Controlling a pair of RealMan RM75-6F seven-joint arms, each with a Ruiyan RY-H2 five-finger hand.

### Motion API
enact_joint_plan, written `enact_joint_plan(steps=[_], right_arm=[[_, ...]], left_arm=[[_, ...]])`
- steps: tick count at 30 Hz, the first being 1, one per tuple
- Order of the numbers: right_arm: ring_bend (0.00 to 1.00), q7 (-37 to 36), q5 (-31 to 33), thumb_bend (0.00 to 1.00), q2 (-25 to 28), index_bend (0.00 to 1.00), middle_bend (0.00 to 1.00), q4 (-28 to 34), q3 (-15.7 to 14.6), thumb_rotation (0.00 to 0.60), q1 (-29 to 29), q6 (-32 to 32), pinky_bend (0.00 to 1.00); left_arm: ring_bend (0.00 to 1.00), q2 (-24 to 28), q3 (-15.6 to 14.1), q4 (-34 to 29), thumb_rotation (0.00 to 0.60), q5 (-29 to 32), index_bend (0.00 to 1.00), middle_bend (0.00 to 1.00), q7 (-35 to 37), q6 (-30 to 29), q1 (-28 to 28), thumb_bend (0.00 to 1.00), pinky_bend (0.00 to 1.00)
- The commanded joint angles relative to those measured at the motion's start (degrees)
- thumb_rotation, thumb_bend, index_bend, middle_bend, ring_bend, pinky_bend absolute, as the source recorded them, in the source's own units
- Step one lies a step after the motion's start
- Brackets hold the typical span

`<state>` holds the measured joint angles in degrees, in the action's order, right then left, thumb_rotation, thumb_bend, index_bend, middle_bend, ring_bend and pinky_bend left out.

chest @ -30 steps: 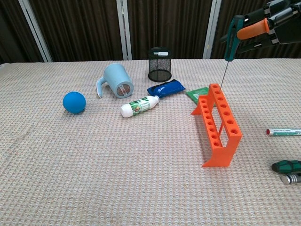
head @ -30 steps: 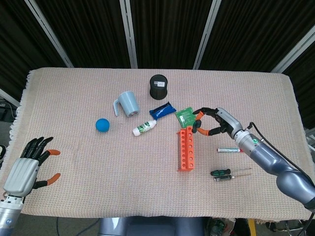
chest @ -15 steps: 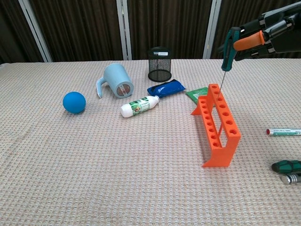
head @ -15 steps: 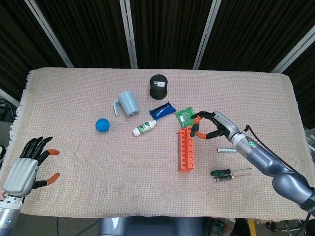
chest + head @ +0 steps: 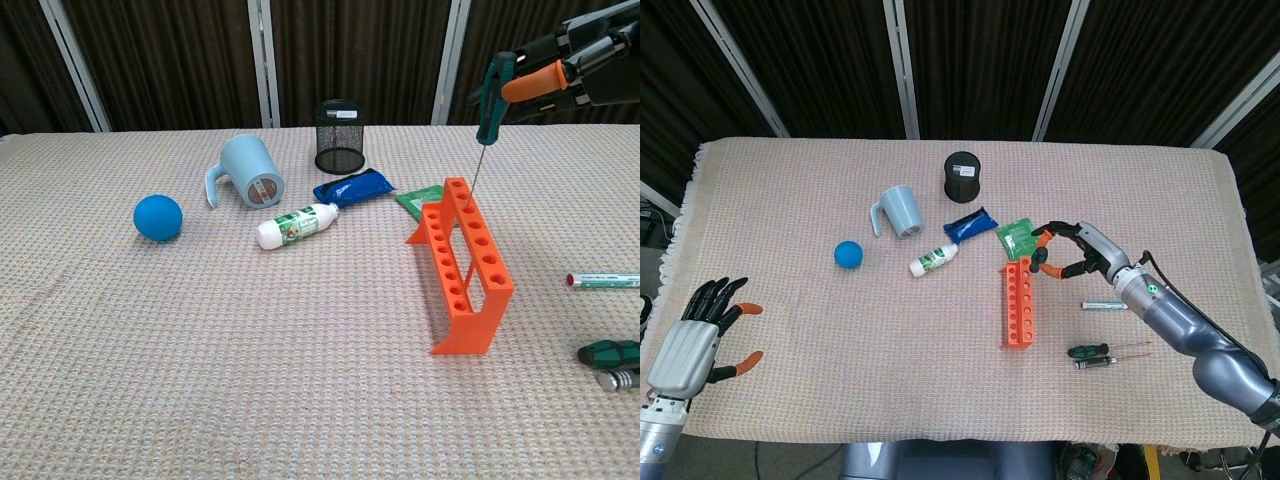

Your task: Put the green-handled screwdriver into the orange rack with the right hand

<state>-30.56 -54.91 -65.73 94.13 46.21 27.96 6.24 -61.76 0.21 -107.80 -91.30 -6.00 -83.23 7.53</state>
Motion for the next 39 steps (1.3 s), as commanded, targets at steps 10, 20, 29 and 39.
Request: enact_joint_plan(steps=[10,20,29,39], right_arm=[[0.00,-0.52,-1.56,0.29,-0.85,0.60,0.23,-1.01,-1.55,0.600,0.62,0.27,0.00],[0.00,-0.22,-5.46,0.29,-3.26,0.60,0.23,0.15,-3.36,0.600,-0.13,3.25,0.00],[0.00,-0.69,-10.06,0.29,-5.43,0.60,0.23,-0.57,-5.58,0.600,-0.07,6.78,0.00],[0.00,-1.84,-13.28,0.29,-5.90,0.60,0.23,-1.80,-8.99,0.600,1.80,9.60,0.00]], left_arm=[[0.00,0.06,-0.07,-0.17,0.600,0.14,0.33,0.06,-0.24,0.01,-0.04,0.17,0.00],[0.00,-0.05,-0.09,-0.01,0.600,0.31,0.33,0.06,-0.08,0.15,0.00,0.17,0.00],[0.00,-0.17,-0.20,0.29,0.600,0.49,0.33,0.06,-0.06,0.44,0.05,0.17,0.00],[0.00,-0.42,-0.13,0.33,0.600,0.76,0.33,0.06,-0.35,0.78,0.25,0.17,0.00]])
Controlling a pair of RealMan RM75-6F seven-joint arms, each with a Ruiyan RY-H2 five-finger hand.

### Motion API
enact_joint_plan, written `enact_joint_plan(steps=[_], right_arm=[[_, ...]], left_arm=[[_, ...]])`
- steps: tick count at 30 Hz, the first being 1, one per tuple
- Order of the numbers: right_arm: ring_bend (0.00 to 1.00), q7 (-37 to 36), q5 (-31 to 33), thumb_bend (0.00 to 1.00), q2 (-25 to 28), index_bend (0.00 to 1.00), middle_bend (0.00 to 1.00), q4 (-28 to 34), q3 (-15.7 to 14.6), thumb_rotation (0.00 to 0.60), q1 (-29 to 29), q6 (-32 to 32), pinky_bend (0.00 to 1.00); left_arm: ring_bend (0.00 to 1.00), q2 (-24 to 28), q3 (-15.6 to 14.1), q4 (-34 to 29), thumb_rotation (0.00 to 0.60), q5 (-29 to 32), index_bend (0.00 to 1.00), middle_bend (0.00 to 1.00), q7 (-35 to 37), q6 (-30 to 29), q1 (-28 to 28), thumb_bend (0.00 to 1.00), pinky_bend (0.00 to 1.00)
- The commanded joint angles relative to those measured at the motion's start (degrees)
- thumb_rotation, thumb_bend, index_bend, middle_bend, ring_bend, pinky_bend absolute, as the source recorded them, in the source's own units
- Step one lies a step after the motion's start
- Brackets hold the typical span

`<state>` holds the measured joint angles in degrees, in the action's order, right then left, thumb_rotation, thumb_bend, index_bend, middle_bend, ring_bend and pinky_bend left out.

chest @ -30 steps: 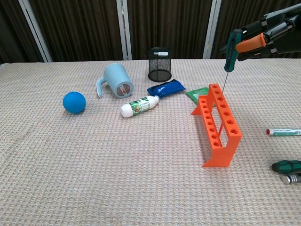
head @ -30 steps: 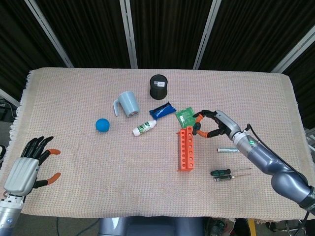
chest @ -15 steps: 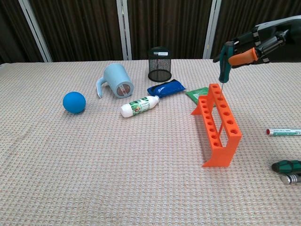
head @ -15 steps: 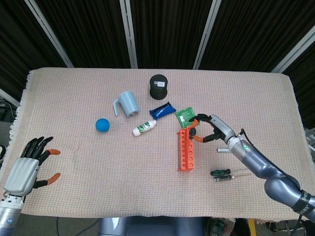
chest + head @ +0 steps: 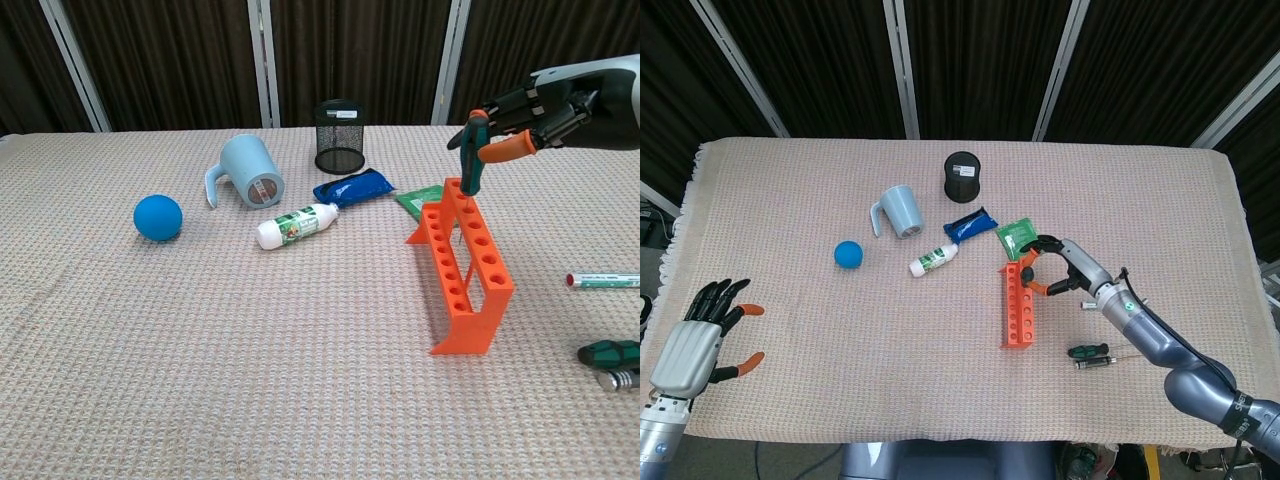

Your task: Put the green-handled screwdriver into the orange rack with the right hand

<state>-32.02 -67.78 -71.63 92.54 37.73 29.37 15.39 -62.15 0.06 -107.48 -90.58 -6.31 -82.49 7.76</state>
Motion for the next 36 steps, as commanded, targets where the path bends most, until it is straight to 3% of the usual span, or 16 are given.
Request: enact_joint_plan(steps=[1,20,31,36], right_arm=[[0.00,-0.56,-0.74,0.29,0.06,0.60,0.23,-0.30,-0.90,0.600,0.64,0.86,0.00],[0.00,-1.76,-1.35,0.29,-0.20,0.60,0.23,-3.19,-8.08,0.600,5.47,5.56,0.00],[0.00,-4.02,-0.90,0.28,0.83,0.48,0.21,-3.21,-10.25,0.600,6.88,6.54,0.00],[0.00,-5.37,-1.40,0.24,1.50,0.44,0.20,-3.03,-11.07,0.600,7.20,6.57,0.00]], left_arm=[[0.00,-0.06,0.01,0.01,0.600,0.07,0.33,0.06,-0.07,0.09,0.05,0.17,0.00],[0.00,-0.59,0.04,0.57,0.600,0.82,0.33,0.06,-0.14,0.86,0.38,0.17,0.00],[0.00,-0.72,0.10,0.57,0.600,0.84,0.33,0.06,-0.10,0.87,0.49,0.17,0.00],[0.00,-0.55,0.04,0.47,0.600,0.68,0.32,0.06,-0.04,0.74,0.46,0.17,0.00]])
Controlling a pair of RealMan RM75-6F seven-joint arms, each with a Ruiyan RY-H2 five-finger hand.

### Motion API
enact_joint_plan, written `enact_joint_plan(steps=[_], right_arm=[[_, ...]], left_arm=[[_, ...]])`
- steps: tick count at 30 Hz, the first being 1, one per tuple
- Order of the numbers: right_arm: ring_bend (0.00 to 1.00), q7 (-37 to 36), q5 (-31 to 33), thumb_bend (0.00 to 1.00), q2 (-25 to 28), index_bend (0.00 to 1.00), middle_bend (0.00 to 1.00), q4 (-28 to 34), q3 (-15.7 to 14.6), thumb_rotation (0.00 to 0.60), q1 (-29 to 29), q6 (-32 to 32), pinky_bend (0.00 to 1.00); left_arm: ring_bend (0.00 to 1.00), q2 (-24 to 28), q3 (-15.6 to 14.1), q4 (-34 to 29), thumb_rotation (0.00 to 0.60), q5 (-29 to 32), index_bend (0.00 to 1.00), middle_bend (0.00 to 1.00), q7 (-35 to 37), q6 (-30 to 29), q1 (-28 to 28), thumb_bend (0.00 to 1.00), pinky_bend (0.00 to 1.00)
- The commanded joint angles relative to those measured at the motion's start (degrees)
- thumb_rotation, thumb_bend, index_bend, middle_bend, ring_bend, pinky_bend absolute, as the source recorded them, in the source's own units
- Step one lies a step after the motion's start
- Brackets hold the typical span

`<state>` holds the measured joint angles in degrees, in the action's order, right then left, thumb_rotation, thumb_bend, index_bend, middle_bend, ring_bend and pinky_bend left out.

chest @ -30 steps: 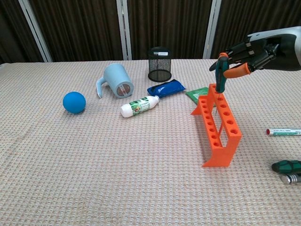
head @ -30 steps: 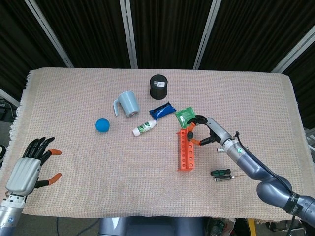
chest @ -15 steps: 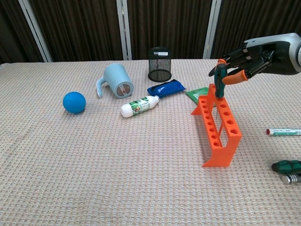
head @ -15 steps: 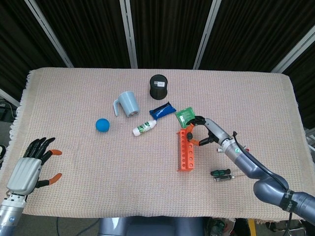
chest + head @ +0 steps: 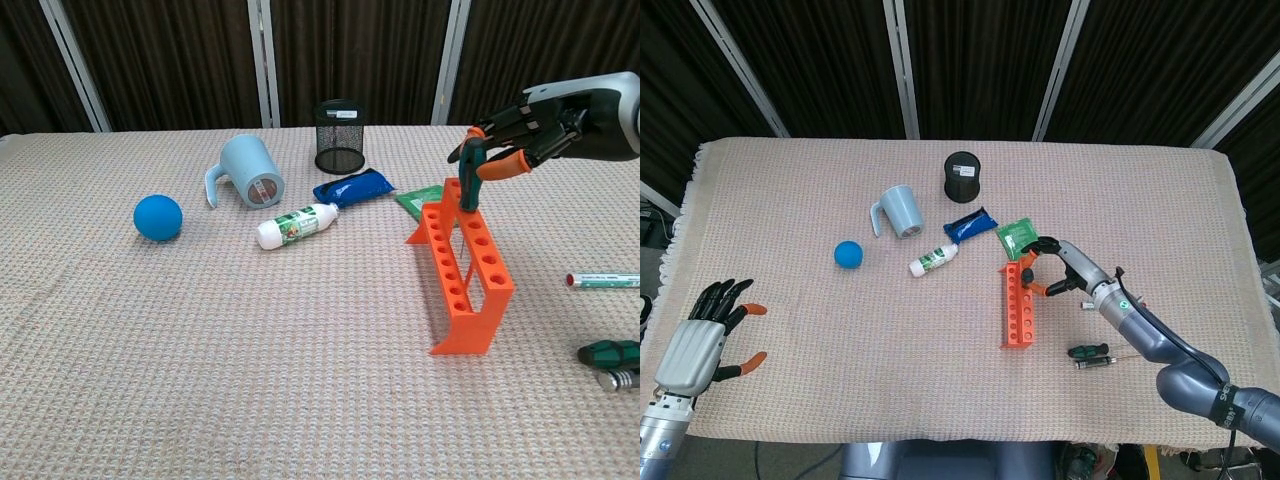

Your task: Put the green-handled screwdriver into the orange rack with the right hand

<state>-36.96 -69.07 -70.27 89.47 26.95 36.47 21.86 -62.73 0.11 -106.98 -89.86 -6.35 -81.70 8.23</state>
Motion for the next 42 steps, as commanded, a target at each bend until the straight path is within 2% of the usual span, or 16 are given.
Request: enact_joint_plan(steps=[1,6,13,16,21,24,28,30,33,38,39,40,42], right_arm=[[0.00,-0.59,-0.16,0.23,0.15,0.44,0.20,-0.01,-0.40,0.600,0.14,0.19,0.00],[0.00,-1.50,-0.42,0.16,0.24,0.39,0.19,-0.24,-1.05,0.600,0.50,0.37,0.00],[0.00,-3.03,-1.27,0.01,1.43,0.21,0.12,0.61,-1.32,0.600,0.49,1.38,0.00],[0.00,-4.96,-2.38,0.00,4.31,0.16,0.10,3.01,0.02,0.600,-0.96,3.74,0.00],[0.00,-7.25,-3.96,0.00,7.29,0.17,0.09,4.74,0.95,0.600,-3.58,8.97,0.00],[0.00,-2.47,-3.97,0.03,7.79,0.20,0.10,4.03,-0.12,0.600,-5.69,15.22,0.00],[0.00,5.65,-2.71,0.18,7.36,0.25,0.12,3.80,-1.93,0.600,-7.46,21.43,0.00],[0.00,13.70,-1.50,0.21,6.68,0.25,0.12,4.11,-3.75,0.600,-9.03,26.79,0.00],[0.00,24.96,-1.08,0.22,5.29,0.25,0.12,4.36,-6.77,0.600,-11.56,34.35,0.00],[0.00,38.57,-2.68,0.22,2.60,0.24,0.12,3.83,-10.86,0.600,-14.65,44.03,0.00],[0.00,40.30,-3.25,0.22,2.12,0.23,0.12,3.78,-11.56,0.600,-15.25,45.66,0.00],[0.00,43.51,-5.13,0.22,1.78,0.23,0.11,3.78,-13.94,0.600,-17.09,48.53,0.00],[0.00,45.77,-6.28,0.20,1.37,0.20,0.09,4.33,-15.52,0.600,-18.62,51.07,0.00]], left_arm=[[0.00,0.03,-0.01,-0.03,0.600,-0.06,0.32,0.06,0.00,-0.08,-0.03,0.17,0.00],[0.00,0.02,-0.03,0.00,0.600,-0.13,0.32,0.06,0.01,-0.29,-0.12,0.17,0.00],[0.00,0.12,-0.01,-0.07,0.600,-0.17,0.29,0.06,0.19,-0.49,-0.19,0.17,0.00],[0.00,0.16,0.18,-0.07,0.600,-0.19,0.28,0.06,0.22,-0.58,-0.10,0.17,0.00],[0.00,0.18,0.29,0.19,0.600,0.21,0.28,0.06,0.09,-0.26,0.05,0.17,0.00],[0.00,-0.31,0.79,0.97,0.600,1.45,0.29,0.06,-0.95,-0.50,-0.10,0.17,0.00],[0.00,-1.16,1.41,1.82,0.600,2.82,0.30,0.06,-2.56,-0.91,-0.27,0.17,0.00],[0.00,-1.74,1.77,2.37,0.600,3.80,0.30,0.06,-3.76,-1.05,-0.36,0.17,0.00],[0.00,-2.06,1.84,2.74,0.600,4.22,0.30,0.06,-4.60,-1.09,-0.42,0.17,0.00],[0.00,-2.03,1.58,2.99,0.600,2.95,0.30,0.06,-4.10,-2.16,-0.81,0.17,0.00],[0.00,-1.92,1.48,2.98,0.600,2.60,0.29,0.06,-3.70,-2.35,-0.89,0.17,0.00],[0.00,-1.54,1.25,3.02,0.600,1.60,0.29,0.06,-2.96,-3.00,-1.12,0.17,0.00],[0.00,-1.27,0.91,3.35,0.600,0.76,0.28,0.06,-2.18,-3.37,-1.32,0.17,0.00]])
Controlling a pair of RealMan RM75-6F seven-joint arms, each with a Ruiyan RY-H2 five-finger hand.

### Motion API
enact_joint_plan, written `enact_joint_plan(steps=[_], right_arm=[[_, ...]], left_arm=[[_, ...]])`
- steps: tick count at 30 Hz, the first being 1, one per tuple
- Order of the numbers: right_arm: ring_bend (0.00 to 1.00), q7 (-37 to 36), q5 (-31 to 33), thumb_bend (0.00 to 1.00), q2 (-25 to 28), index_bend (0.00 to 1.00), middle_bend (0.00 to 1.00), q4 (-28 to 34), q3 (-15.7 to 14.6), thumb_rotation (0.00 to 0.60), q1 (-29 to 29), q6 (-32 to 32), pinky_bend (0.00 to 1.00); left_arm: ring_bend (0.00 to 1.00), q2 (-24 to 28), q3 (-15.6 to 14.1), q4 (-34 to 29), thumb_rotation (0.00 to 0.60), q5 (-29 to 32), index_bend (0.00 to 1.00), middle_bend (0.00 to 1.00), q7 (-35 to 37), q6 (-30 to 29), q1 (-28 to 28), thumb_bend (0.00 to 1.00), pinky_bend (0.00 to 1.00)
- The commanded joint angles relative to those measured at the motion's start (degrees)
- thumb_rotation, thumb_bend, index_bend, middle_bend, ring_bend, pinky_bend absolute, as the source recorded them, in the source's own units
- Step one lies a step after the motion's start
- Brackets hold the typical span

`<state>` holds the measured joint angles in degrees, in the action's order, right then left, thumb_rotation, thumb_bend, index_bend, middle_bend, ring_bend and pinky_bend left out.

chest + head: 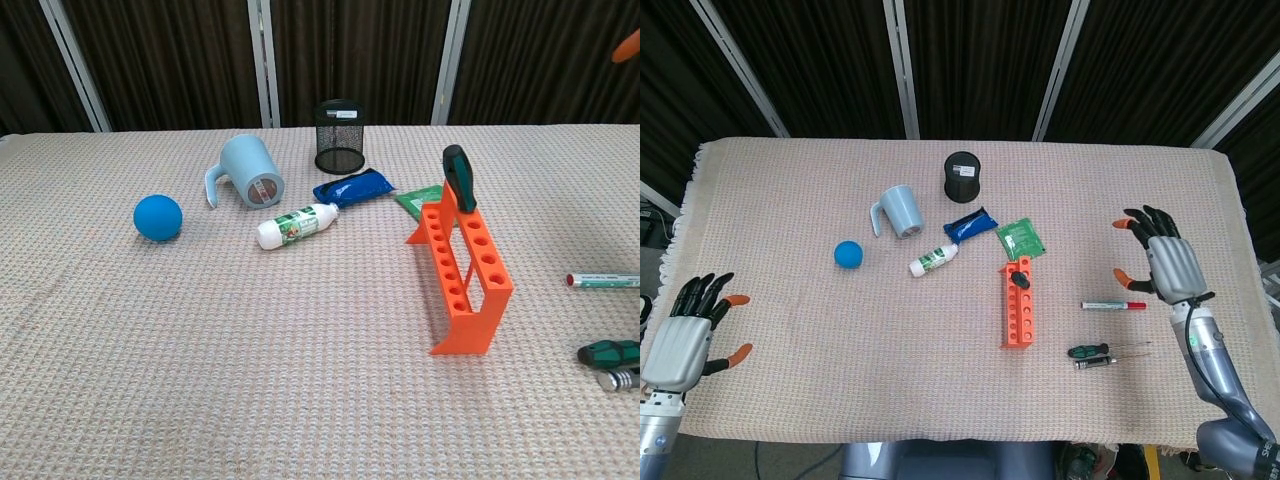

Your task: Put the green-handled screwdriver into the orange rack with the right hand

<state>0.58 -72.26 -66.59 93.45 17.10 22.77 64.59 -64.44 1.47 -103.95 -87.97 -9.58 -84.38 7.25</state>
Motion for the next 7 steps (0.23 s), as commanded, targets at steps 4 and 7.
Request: enact_joint_plan(steps=[4,7], right_arm=[[0.00,13.06,-3.62,0.14,-1.88,0.05,0.01,1.91,-8.75,0.600,-7.54,10.93,0.00],[0.00,14.25,-3.53,0.12,-1.19,0.00,0.00,3.86,-10.75,0.600,-9.60,12.18,0.00]], left_arm=[[0.00,0.90,-1.05,0.78,0.600,-2.00,0.24,0.05,2.01,-0.99,-0.72,0.17,0.00],[0.00,0.91,-1.40,1.25,0.600,-2.27,0.22,0.04,2.54,-1.32,-1.12,0.17,0.00]])
